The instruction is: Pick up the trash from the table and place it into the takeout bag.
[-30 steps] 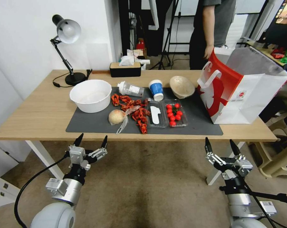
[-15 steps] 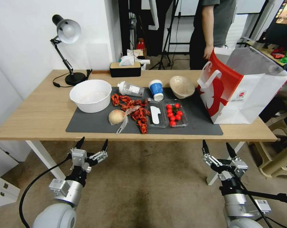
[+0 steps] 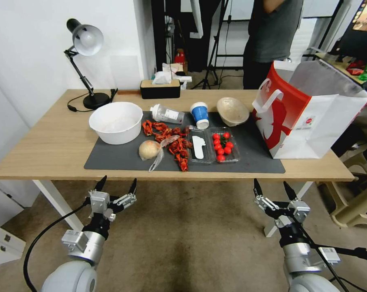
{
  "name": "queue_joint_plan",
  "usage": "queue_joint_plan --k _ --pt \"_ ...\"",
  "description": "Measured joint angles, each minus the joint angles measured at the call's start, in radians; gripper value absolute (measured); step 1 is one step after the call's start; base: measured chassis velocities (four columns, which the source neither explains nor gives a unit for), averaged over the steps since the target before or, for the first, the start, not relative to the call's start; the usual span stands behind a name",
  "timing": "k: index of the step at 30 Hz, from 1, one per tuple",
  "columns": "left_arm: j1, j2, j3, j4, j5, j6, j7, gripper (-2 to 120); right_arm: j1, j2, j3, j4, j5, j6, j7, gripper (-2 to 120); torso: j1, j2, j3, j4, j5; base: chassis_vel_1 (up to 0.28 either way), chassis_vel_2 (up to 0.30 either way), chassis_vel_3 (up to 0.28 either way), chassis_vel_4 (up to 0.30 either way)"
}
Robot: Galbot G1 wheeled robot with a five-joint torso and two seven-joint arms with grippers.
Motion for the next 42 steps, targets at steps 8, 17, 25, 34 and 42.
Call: queue_joint_plan --k 8,17,25,34,42 --pt "-0.008 -0.001 -0.001 0.006 -0.004 -0.003 0.000 100 0.129 -0.056 -0.051 0.018 0.018 -0.122 0.043 100 0.000 0.000 0.000 -0.0002 0.0003 0.000 0.000 0.000 0.000" --pt "-0.022 -0.001 -0.007 0.019 -0.005 -0.004 0.001 100 0.518 -0.124 -0.224 -0.082 0.214 -0.294 0.131 100 0.000 0.000 0.000 0.0001 0.0000 0.000 0.000 0.000 0.000" --pt "-0.032 0.002 -0.010 0.034 -0.004 -0.003 0.000 100 0.766 -0.082 -0.358 -0.202 0.371 -0.370 0.366 100 0.000 0.000 0.000 0.0003 -0.0001 0.000 0.000 0.000 0.000" --pt "-0.038 -0.015 -0.003 0.053 0.009 -0.009 0.001 100 0.942 -0.040 -0.391 -0.275 0.651 -0.400 0.625 100 0.000 0.000 0.000 0.0002 0.0002 0.000 0.000 0.000 0.000" --pt "-0.043 -0.011 -0.007 0.062 0.008 -0.021 0.005 100 1.023 -0.008 -0.370 -0.332 0.838 -0.347 0.710 100 0.000 0.000 0.000 0.0003 0.0001 0.000 0.000 0.000 0.000"
